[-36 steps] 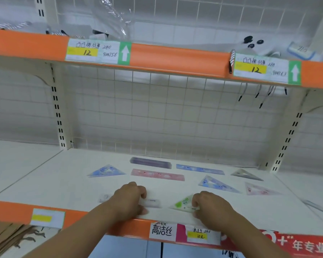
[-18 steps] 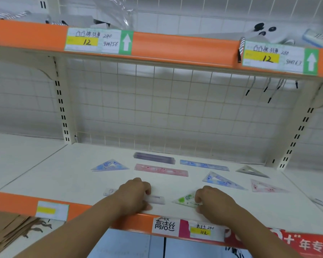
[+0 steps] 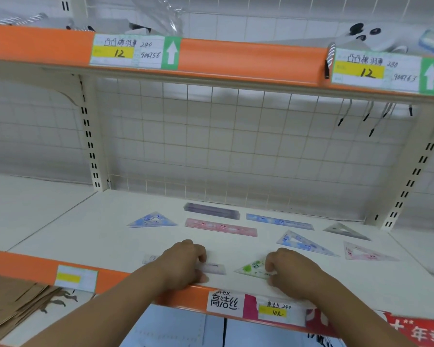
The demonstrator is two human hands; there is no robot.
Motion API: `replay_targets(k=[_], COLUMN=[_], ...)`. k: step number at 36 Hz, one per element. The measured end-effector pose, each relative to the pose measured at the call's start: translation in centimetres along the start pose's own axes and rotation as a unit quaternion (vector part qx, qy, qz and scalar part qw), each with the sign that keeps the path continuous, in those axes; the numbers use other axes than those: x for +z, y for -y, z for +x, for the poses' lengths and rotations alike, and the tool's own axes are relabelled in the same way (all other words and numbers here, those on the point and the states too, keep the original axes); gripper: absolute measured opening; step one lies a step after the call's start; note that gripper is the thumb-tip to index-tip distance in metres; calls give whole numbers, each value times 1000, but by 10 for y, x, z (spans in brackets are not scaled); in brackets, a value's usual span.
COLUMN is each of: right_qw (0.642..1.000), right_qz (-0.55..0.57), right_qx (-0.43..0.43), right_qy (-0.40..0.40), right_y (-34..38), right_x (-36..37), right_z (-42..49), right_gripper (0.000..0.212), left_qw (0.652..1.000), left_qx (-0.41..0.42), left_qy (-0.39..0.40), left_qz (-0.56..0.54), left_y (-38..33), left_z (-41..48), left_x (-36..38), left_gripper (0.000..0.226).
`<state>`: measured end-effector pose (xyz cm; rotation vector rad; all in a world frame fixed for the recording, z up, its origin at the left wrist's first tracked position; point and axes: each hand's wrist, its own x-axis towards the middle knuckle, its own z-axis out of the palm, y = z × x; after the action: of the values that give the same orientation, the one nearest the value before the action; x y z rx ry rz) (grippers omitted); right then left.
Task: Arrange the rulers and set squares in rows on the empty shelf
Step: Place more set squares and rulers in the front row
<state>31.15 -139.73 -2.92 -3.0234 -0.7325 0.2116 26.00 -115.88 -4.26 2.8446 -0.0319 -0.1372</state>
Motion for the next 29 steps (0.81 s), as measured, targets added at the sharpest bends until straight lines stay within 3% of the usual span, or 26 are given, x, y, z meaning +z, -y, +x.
replay_targets(k=[29], right_qw=[1000], right_qz=[14], right_qx=[-3], right_qy=[8], right_y=[-4], right_x=[1], right_z=[-1], right_gripper=[26], left_qw=[1000], left_qx=[11], left_qy=[-12], left_qz=[-10], left_y=[-1], left_z=[3], left_x=[3], left_gripper=[41])
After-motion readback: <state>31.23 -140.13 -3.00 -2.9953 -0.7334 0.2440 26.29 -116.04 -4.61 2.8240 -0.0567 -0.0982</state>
